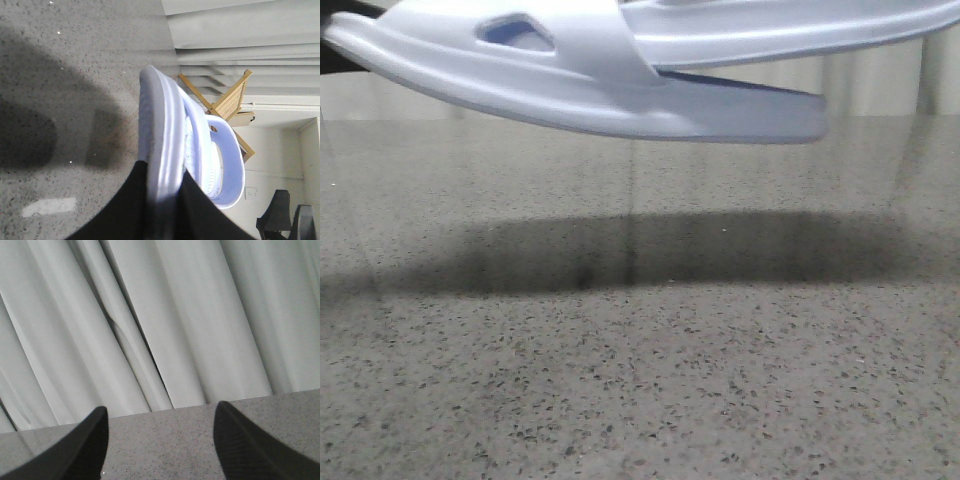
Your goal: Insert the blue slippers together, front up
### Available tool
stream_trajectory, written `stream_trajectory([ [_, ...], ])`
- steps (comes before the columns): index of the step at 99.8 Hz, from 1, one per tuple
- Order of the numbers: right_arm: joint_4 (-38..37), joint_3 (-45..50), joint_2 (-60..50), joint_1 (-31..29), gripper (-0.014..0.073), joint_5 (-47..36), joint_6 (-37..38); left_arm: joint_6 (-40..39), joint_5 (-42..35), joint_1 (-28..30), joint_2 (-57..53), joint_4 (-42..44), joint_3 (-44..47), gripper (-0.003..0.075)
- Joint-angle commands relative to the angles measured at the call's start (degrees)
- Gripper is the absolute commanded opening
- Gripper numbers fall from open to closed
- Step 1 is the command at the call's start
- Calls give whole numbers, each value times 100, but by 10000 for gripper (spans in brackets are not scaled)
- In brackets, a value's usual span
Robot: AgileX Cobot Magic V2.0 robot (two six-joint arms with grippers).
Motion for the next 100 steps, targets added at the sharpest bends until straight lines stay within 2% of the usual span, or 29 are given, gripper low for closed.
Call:
stream_trajectory([
  [1, -1, -150, 23, -1, 393, -60, -111, 119, 270, -60, 110, -445, -212, 16],
  [34, -1, -150, 23, -1, 393, 102, -111, 571, 280, -60, 809, -486, -391, 16],
  [69, -1, -150, 23, -1, 393, 135, -111, 719, 357, -60, 1539, -451, -536, 16],
  [100, -1, -150, 23, -1, 393, 157, -111, 1119, 417, -60, 1639, -500, -536, 16],
])
